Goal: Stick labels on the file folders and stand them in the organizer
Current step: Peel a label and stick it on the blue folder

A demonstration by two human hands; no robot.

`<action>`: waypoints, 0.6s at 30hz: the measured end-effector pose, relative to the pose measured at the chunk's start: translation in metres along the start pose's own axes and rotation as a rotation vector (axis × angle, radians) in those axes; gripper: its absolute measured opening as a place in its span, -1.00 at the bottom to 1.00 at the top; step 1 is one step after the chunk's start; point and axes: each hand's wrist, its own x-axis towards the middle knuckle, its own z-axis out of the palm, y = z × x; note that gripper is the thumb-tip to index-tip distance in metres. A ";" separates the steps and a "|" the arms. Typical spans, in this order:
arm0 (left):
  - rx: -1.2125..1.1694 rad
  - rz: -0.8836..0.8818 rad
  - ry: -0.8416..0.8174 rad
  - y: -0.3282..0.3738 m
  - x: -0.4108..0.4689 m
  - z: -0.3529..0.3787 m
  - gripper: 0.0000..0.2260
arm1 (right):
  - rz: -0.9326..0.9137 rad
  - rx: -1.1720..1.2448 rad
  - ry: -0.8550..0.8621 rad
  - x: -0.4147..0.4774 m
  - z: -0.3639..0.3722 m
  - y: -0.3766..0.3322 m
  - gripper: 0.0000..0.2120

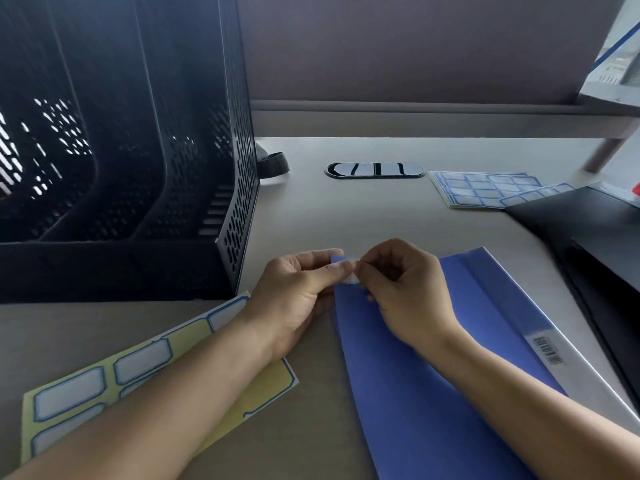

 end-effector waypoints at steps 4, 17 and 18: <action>0.066 0.033 0.096 -0.005 0.004 0.004 -0.91 | -0.017 -0.019 0.004 0.001 0.001 0.000 -0.88; -0.071 -0.094 -0.194 0.005 0.004 -0.013 -0.64 | -0.047 0.007 -0.018 0.000 -0.001 -0.003 -0.82; -0.050 -0.103 -0.223 0.005 0.004 -0.012 -0.66 | -0.044 0.009 -0.019 0.000 -0.001 -0.003 -0.82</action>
